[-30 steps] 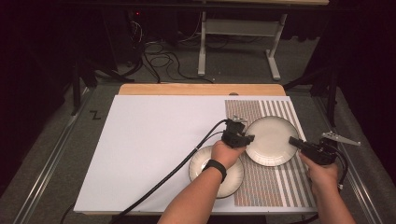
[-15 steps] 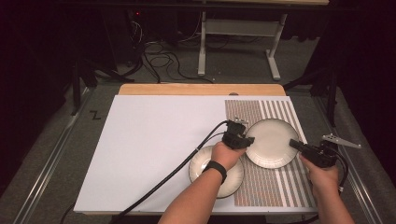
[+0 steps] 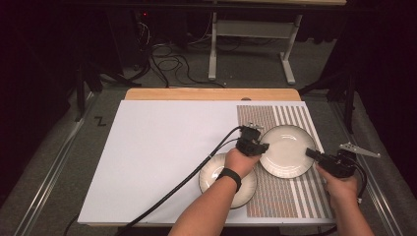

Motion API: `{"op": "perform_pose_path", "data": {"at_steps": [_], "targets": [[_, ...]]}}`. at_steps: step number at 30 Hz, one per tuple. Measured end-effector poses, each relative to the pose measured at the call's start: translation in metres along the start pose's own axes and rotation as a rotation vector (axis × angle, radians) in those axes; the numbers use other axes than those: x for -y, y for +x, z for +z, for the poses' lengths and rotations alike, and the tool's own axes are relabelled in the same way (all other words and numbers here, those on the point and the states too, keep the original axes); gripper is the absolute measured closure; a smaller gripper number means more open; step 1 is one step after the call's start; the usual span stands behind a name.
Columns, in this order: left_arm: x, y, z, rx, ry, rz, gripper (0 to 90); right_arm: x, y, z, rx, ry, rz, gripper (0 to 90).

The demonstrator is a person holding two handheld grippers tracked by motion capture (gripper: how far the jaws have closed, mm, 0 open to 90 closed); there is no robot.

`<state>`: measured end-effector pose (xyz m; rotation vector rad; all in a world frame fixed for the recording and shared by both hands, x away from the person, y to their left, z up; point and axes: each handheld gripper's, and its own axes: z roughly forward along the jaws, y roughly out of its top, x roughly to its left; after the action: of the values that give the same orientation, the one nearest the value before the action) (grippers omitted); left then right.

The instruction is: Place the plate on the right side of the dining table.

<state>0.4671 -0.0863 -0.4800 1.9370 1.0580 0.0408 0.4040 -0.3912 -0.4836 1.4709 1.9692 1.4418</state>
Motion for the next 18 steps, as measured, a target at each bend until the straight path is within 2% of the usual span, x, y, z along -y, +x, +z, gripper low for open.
{"op": "perform_pose_path", "data": {"at_steps": [4, 12, 18], "targets": [[-0.001, -0.001, 0.000, 0.005, -0.008, 0.001, 68.0, 0.000, 0.000, 0.000, 0.000, 0.001, -0.008, 85.6], [-0.010, -0.003, -0.015, -0.014, -0.079, 0.032, 53.8, -0.001, 0.003, 0.001, 0.010, 0.002, -0.018, 85.5], [-0.011, -0.005, -0.024, -0.038, -0.083, 0.086, 44.7, -0.001, 0.003, 0.001, 0.019, 0.003, -0.010, 85.4]]}}
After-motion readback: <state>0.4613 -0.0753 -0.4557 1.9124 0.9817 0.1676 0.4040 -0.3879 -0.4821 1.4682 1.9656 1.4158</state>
